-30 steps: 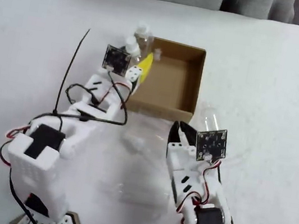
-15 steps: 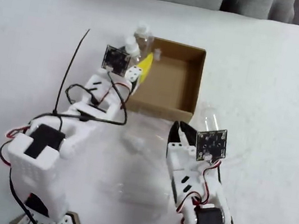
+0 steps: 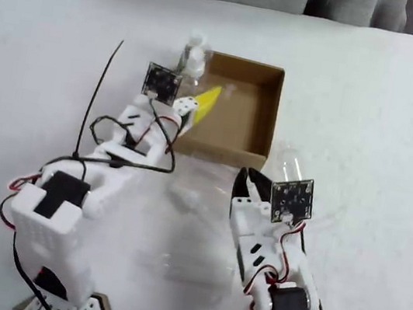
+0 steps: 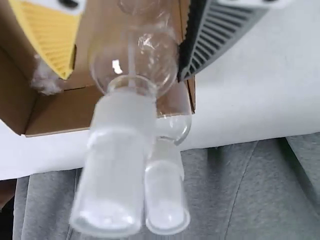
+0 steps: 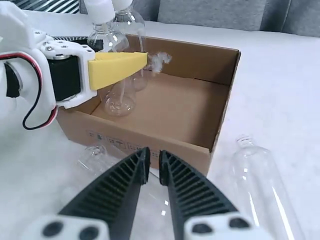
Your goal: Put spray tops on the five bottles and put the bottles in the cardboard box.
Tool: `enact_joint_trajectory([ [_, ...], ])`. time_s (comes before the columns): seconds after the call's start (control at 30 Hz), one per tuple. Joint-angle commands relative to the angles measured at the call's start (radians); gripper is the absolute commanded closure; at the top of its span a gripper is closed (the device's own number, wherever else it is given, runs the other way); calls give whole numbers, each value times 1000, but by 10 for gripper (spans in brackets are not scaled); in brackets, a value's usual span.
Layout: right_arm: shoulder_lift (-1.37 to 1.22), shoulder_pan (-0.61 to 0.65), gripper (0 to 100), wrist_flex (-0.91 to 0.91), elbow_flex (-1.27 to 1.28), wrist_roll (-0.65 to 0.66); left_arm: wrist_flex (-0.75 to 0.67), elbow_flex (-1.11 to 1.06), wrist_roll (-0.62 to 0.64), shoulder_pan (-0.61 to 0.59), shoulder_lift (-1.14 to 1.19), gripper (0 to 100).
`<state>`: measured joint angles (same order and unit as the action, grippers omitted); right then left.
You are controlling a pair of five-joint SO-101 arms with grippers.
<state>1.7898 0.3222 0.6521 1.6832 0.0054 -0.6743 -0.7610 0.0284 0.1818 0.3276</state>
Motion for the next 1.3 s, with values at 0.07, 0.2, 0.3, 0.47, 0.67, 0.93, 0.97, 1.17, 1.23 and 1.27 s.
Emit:
enact_joint_trajectory([
  [0.07,5,-10,983,10,6,0,3,5,-2,-13,-16,682],
  [0.2,5,-10,983,10,6,0,3,6,-2,-24,-16,682],
  [0.3,5,-10,983,10,6,0,3,5,-2,-38,-16,682],
  [0.47,5,-10,983,10,6,2,5,-32,-2,-38,-68,682],
  [0.67,5,-10,983,10,6,2,48,-163,-2,-28,-292,686],
  [0.93,5,-12,983,10,6,2,483,-181,-3,-31,-559,687],
  [0.97,5,-12,983,10,6,2,554,-181,-8,-33,-596,687],
  [1.17,5,-12,983,10,6,2,1010,-181,-11,-36,-857,687],
  [1.23,5,-12,983,10,6,2,1140,-181,-12,-35,-935,687],
  [1.27,5,-13,983,10,6,2,1198,-181,-21,-35,-970,687],
])
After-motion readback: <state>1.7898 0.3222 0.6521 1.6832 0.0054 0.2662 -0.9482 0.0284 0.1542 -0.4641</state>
